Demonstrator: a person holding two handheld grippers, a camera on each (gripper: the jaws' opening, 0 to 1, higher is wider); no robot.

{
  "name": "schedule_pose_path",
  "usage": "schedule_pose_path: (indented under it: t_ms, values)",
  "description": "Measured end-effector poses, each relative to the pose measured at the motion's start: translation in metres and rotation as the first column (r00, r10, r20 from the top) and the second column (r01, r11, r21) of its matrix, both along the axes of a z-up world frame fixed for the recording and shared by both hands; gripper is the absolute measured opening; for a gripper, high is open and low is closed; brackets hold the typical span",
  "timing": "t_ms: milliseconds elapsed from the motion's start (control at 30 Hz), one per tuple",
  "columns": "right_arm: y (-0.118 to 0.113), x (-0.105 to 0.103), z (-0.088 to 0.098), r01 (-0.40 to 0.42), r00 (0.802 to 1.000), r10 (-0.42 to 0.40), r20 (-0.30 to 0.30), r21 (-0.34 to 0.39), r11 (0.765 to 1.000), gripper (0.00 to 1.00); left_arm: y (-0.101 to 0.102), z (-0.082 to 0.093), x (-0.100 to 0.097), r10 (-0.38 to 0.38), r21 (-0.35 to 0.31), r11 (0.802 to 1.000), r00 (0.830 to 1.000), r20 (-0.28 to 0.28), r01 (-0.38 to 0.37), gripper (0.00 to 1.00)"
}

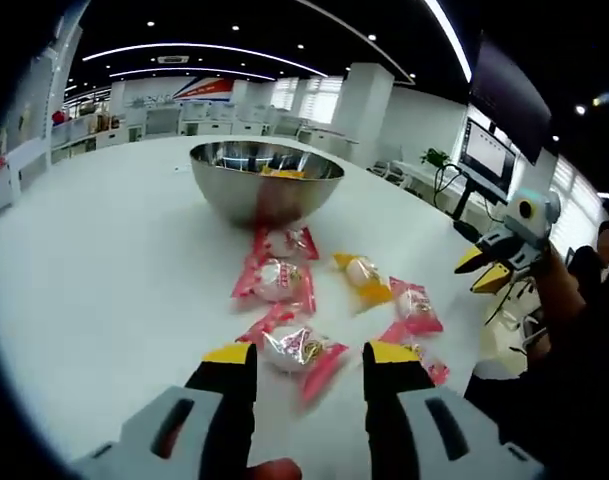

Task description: Pick up the marshmallows scattered on the table and place them into the bowl on the table

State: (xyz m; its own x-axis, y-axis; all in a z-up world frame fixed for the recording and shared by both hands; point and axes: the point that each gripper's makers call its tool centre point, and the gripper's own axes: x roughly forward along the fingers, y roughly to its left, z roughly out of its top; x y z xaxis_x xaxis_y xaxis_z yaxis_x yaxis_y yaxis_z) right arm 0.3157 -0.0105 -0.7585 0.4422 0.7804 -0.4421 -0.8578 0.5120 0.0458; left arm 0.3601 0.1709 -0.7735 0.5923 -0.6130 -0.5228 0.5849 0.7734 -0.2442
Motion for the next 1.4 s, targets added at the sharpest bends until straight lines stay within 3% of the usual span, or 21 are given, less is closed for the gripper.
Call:
schedule_pose_path:
  t_ms: [233,433,533,967,1400]
  values:
    - [-0.002,0.000,-0.001,0.006,1.000,-0.006,-0.004,0.007,1.000,0.19,-0.014,-0.004,0.010,-0.028,0.019,0.999,1.000,0.002,0.028,0.43]
    - [-0.006,0.001,-0.001,0.019,1.000,-0.019,-0.003,0.010,1.000,0.19,-0.014,-0.011,0.017,-0.050,0.124,0.991,0.997,0.051,0.043,0.32]
    - [-0.007,0.002,-0.002,0.021,1.000,-0.021,-0.003,0.009,1.000,0.19,-0.014,-0.015,0.015,-0.088,0.214,0.975,0.992,0.093,0.066,0.32]
    - [-0.005,0.002,-0.004,0.011,1.000,-0.011,-0.004,0.010,1.000,0.19,-0.011,-0.018,0.015,-0.110,0.233,0.969,0.987,0.114,0.081,0.24]
    - [-0.002,0.002,-0.008,0.001,1.000,-0.001,-0.014,-0.018,1.000,0.19,-0.008,-0.006,0.013,-0.145,0.213,0.970,0.981,0.127,0.116,0.24]
